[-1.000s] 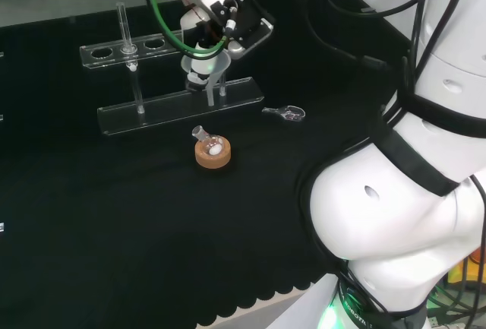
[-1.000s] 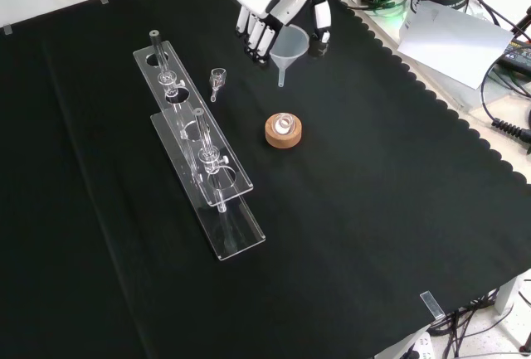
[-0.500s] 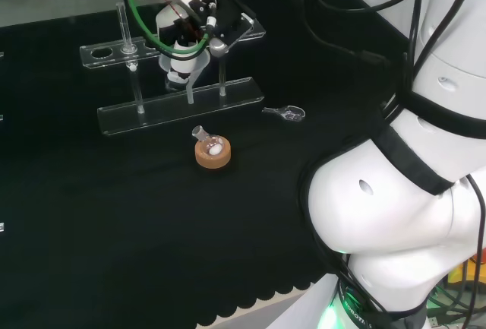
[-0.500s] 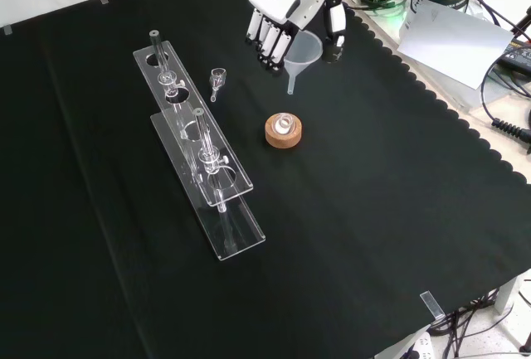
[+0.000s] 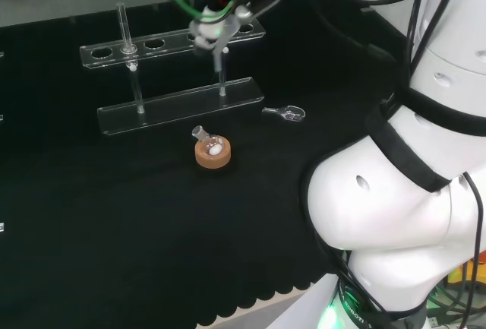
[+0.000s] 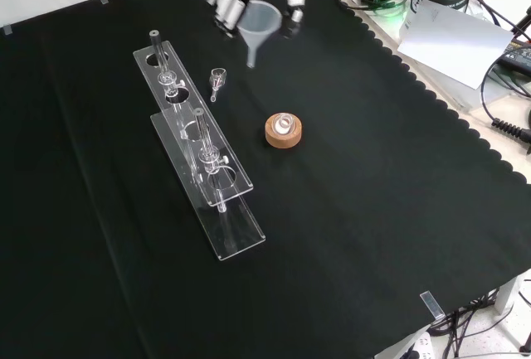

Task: Put the funnel back on the funnel stand.

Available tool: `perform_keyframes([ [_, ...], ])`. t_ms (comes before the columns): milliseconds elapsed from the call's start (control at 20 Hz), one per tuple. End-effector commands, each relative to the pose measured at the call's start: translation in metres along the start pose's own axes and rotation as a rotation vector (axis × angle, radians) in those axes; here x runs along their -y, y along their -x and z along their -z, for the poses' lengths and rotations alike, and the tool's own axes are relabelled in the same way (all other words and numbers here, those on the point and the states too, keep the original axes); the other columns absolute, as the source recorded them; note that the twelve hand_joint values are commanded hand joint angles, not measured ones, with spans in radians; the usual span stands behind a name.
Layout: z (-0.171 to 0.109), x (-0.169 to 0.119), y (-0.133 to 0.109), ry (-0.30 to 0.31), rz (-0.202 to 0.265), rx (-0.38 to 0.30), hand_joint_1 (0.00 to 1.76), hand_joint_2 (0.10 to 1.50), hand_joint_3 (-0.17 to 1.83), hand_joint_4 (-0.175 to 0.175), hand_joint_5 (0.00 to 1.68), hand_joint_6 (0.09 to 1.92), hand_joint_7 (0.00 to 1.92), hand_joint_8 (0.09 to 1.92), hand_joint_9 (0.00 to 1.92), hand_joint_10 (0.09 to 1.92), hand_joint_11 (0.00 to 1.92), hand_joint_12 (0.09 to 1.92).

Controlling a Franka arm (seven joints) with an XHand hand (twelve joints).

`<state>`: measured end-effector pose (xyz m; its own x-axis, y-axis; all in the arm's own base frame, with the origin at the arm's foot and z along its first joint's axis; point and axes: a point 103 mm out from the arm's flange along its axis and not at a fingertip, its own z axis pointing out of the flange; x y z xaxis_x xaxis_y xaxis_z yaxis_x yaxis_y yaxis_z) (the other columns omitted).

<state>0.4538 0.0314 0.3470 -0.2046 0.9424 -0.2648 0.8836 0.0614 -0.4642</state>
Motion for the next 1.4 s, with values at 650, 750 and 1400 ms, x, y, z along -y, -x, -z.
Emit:
perform_keyframes([
  [650,-0.002,-0.029,0.125,0.019,-0.169,-0.122,0.74,0.74,0.57,-0.034,0.61,0.83,0.52,0.72,0.98,0.52,0.68,1.23],
  [750,-0.001,-0.030,0.126,0.030,-0.174,-0.120,0.74,0.74,0.57,-0.034,0.61,0.82,0.52,0.72,0.98,0.52,0.68,1.23],
  [1400,0.005,-0.064,0.126,0.040,-0.153,-0.136,0.74,0.74,0.57,-0.037,0.60,0.82,0.52,0.72,0.98,0.53,0.68,1.23],
])
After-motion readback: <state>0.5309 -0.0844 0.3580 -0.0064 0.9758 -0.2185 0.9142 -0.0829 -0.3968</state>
